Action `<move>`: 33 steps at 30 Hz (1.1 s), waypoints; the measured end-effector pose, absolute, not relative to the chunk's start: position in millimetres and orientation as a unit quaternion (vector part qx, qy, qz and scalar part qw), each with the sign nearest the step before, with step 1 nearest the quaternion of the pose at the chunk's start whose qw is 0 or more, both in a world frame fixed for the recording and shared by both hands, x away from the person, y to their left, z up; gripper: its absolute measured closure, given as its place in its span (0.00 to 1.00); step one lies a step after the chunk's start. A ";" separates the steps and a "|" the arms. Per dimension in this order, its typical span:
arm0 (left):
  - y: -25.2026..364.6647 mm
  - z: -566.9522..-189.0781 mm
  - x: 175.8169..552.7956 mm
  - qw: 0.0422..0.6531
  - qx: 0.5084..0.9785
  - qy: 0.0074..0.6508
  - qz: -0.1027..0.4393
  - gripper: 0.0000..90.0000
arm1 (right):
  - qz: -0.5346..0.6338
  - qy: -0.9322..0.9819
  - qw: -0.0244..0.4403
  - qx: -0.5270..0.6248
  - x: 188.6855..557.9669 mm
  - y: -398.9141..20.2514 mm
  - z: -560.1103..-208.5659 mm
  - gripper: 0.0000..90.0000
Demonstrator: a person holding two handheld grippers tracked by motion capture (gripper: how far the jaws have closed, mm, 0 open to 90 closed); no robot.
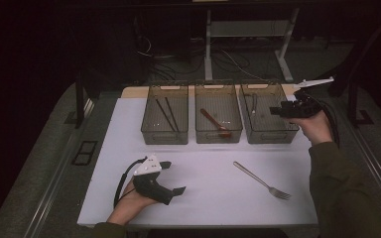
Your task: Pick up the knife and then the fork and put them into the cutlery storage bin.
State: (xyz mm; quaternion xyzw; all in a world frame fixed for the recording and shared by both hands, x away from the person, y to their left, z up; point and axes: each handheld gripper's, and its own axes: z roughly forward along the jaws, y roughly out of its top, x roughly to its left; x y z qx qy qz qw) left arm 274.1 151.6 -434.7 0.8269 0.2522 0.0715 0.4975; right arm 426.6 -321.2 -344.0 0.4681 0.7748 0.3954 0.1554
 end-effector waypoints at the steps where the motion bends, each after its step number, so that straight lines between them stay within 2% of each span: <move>1: 151.6 -434.6 274.1 0.497 0.827 0.252 0.072 0.00 | 0.395 0.778 0.155 0.463 421.0 -320.5 -342.8 0.43; 15: 150.1 -435.3 273.4 0.494 0.830 0.251 0.069 0.00 | 0.399 0.806 0.137 0.416 343.9 -312.9 -346.0 0.41; 26: 151.1 -434.4 272.7 0.490 0.832 0.249 0.073 0.00 | 0.382 0.821 0.120 0.407 309.7 -315.2 -374.4 0.42; 33: 151.0 -434.3 272.4 0.489 0.833 0.250 0.074 0.00 | 0.354 0.844 0.104 0.389 296.2 -305.9 -384.5 0.48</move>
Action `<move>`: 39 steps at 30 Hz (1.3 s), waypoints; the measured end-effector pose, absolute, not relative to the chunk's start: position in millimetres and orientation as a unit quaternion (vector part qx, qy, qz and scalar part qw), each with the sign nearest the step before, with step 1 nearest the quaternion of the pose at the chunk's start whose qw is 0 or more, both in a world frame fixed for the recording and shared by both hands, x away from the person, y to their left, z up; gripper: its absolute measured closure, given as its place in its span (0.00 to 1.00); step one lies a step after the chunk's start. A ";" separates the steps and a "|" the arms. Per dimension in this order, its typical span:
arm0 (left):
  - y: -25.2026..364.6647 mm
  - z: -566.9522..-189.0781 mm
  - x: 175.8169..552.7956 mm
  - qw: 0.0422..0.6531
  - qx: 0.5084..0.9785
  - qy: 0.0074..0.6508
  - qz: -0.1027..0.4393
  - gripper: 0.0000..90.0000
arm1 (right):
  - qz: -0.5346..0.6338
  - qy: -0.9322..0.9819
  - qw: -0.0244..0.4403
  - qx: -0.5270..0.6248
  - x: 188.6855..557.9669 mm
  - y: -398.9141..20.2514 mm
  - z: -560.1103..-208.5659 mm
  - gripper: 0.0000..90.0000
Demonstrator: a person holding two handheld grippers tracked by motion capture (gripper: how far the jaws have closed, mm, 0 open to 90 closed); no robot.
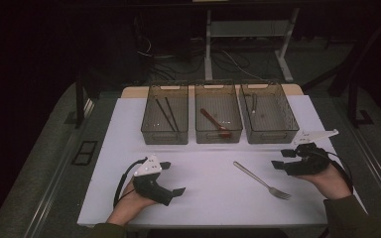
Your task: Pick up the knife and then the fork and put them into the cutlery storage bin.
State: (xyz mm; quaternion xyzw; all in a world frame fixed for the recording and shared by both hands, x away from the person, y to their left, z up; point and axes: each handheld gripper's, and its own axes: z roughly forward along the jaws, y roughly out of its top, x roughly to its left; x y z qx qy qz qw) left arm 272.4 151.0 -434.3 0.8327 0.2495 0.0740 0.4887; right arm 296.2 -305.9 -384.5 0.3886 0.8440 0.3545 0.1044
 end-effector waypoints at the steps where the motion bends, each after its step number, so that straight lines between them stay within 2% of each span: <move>1: 151.0 -434.2 272.3 0.489 0.833 0.249 0.074 0.00 | 0.349 0.849 0.101 0.384 294.9 -303.7 -385.7 0.48; 20: 150.6 -434.2 272.3 0.487 0.834 0.247 0.075 0.00 | 0.219 0.917 0.036 0.332 291.4 -260.0 -410.5 0.76; 30: 150.1 -434.2 272.0 0.488 0.834 0.248 0.075 0.00 | 0.169 0.931 0.023 0.324 299.5 -243.3 -421.0 0.83; 39: 149.5 -434.5 271.9 0.486 0.835 0.247 0.074 0.00 | 0.127 0.942 0.040 0.309 302.8 -233.3 -421.9 0.88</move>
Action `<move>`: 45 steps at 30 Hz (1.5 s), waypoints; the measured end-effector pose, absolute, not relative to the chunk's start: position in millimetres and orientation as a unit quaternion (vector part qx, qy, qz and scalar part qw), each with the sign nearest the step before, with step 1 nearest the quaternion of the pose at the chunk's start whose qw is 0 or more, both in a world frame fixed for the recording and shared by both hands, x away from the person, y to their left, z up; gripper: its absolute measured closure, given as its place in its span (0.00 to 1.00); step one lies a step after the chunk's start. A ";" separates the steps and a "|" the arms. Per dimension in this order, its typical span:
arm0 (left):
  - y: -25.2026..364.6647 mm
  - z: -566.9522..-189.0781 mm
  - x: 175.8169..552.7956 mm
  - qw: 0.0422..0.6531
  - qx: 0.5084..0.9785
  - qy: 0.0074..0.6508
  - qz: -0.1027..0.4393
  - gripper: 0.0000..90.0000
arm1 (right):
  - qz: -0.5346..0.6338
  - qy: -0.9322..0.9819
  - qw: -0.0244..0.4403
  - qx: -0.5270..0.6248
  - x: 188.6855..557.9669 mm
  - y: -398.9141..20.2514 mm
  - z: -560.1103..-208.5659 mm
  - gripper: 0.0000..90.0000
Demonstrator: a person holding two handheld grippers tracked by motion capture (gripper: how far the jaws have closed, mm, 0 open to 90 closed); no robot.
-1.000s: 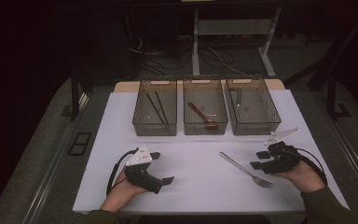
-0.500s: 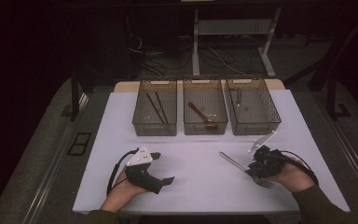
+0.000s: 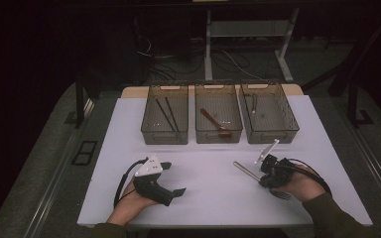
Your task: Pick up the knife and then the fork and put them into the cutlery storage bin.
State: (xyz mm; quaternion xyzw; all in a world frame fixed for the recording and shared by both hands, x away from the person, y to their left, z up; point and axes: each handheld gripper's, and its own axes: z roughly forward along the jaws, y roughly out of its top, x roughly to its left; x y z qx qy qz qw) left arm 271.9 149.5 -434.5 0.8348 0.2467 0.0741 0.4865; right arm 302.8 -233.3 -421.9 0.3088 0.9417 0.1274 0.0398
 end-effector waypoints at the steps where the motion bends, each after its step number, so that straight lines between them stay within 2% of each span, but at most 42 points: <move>1: 149.5 -434.5 271.8 0.487 0.834 0.248 0.074 0.00 | 0.125 0.942 0.036 0.311 303.1 -231.8 -421.4 0.89; 14: 149.8 -434.1 271.7 0.488 0.834 0.247 0.075 0.00 | 0.103 0.942 0.052 0.316 303.0 -226.5 -421.0 0.94; 27: 150.0 -434.2 272.1 0.488 0.834 0.247 0.074 0.00 | 0.186 0.921 0.026 0.342 303.7 -253.5 -412.8 0.94; 45: 149.9 -434.3 272.0 0.487 0.834 0.247 0.075 0.00 | 0.277 0.876 0.069 0.389 302.3 -294.2 -386.4 0.94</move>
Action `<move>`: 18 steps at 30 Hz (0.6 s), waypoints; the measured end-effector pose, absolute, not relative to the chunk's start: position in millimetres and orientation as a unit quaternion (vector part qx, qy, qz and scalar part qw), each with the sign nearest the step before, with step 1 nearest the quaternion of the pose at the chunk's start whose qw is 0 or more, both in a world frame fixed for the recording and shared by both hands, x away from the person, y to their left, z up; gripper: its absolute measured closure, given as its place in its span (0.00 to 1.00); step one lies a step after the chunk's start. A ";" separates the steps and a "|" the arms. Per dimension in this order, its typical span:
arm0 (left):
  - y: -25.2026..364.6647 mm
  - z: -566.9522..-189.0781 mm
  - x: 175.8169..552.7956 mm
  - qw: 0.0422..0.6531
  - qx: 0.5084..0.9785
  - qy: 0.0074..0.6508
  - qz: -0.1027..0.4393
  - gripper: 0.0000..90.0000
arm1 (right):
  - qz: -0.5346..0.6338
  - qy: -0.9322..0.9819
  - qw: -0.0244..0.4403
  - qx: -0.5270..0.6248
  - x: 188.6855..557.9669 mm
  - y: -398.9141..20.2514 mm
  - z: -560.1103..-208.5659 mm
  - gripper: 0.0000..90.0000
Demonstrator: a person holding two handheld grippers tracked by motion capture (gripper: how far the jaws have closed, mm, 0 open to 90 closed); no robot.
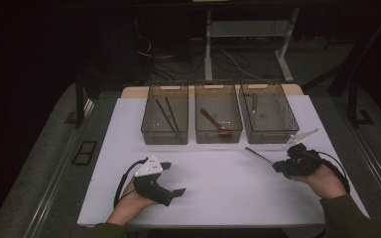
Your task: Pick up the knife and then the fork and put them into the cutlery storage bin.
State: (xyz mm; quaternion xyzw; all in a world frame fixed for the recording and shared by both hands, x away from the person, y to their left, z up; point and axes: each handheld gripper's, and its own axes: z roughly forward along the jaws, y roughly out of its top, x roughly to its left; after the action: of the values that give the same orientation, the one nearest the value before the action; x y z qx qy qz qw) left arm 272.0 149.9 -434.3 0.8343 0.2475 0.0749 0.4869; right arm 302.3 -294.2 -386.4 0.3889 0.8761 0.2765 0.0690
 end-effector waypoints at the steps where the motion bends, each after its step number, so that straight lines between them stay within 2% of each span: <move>1: 149.9 -434.3 272.0 0.487 0.834 0.247 0.075 0.00 | 0.282 0.874 0.071 0.389 302.5 -296.3 -385.1 0.94; 18: 149.9 -434.8 272.8 0.487 0.834 0.247 0.075 0.00 | 0.338 0.835 0.098 0.423 308.9 -324.7 -365.8 0.94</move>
State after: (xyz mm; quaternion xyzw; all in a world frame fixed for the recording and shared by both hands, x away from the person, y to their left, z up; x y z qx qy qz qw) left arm 272.8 149.9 -434.8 0.8344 0.2471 0.0754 0.4869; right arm 308.9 -324.7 -365.8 0.4228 0.8353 0.3376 0.0978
